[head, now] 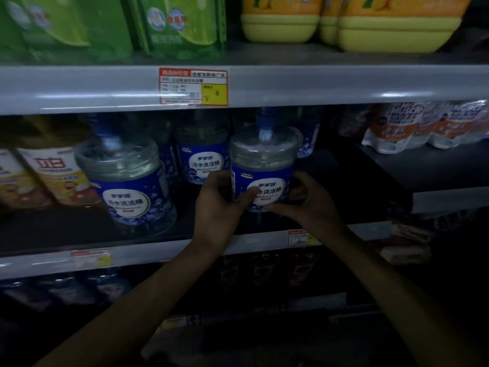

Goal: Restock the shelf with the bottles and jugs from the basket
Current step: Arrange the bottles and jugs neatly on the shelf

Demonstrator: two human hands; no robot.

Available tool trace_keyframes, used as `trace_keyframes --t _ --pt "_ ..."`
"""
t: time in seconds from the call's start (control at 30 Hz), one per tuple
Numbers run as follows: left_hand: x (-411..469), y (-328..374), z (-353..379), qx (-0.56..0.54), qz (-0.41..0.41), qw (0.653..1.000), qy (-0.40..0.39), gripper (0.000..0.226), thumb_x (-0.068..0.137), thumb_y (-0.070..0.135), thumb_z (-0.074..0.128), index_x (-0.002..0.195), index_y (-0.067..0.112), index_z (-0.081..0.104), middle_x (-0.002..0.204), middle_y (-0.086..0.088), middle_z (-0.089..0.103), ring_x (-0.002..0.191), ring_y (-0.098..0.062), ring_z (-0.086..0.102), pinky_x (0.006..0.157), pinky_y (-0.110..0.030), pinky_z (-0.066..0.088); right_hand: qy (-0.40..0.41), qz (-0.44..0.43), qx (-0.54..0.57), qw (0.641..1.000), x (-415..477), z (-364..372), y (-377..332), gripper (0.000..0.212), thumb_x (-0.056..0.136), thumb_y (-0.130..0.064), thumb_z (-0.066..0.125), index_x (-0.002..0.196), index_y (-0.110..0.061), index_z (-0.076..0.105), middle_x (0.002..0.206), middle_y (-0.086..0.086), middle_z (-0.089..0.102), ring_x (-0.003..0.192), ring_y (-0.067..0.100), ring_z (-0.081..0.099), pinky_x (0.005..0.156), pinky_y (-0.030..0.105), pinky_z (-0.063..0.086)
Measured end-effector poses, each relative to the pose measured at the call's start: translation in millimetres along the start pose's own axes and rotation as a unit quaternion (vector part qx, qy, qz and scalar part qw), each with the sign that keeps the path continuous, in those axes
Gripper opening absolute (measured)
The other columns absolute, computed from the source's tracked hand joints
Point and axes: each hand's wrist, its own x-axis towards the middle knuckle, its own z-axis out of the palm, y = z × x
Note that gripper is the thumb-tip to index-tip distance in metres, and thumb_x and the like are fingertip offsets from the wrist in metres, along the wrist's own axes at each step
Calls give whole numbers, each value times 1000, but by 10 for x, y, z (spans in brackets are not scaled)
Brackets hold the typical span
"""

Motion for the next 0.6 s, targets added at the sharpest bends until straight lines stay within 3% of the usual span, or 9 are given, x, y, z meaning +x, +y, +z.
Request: trace_keyframes --t 0.17,0.27,0.37,0.47,0.6 --pt "-27 16 -207 15 6 1000 25 32 87 24 82 104 37 58 109 16 72 100 1 71 83 -23 61 7 -18 -29 999 34 216 -86 88 64 -43 94 140 -39 50 99 -12 66 94 4 65 80 30 56" --pt "-10 23 -287 38 4 999 35 30 90 28 80 105 41 56 110 16 72 100 3 70 82 -20 59 6 -32 -41 999 45 312 -92 83 71 -40 91 142 -38 50 94 -15 64 90 1 63 79 28 55" --pt "14 33 -342 62 -2 998 34 31 90 30 80 110 35 56 108 12 71 100 1 69 80 -21 59 8 -40 -42 998 25 368 -94 77 76 -38 88 142 -38 49 93 -20 61 87 -3 60 73 20 50" --pt "-6 41 -352 81 -7 996 27 35 91 26 79 116 24 56 101 17 67 95 4 66 76 -17 59 15 -43 -43 998 -4 383 -74 77 77 -39 87 144 -37 48 95 -18 63 90 -2 62 76 25 52" --pt "-141 50 -321 107 -4 994 19 47 87 30 82 123 30 52 108 12 69 98 3 66 76 -11 53 24 -27 -30 999 -34 374 -65 75 80 -36 85 146 -34 47 95 -17 65 90 2 65 79 27 55"
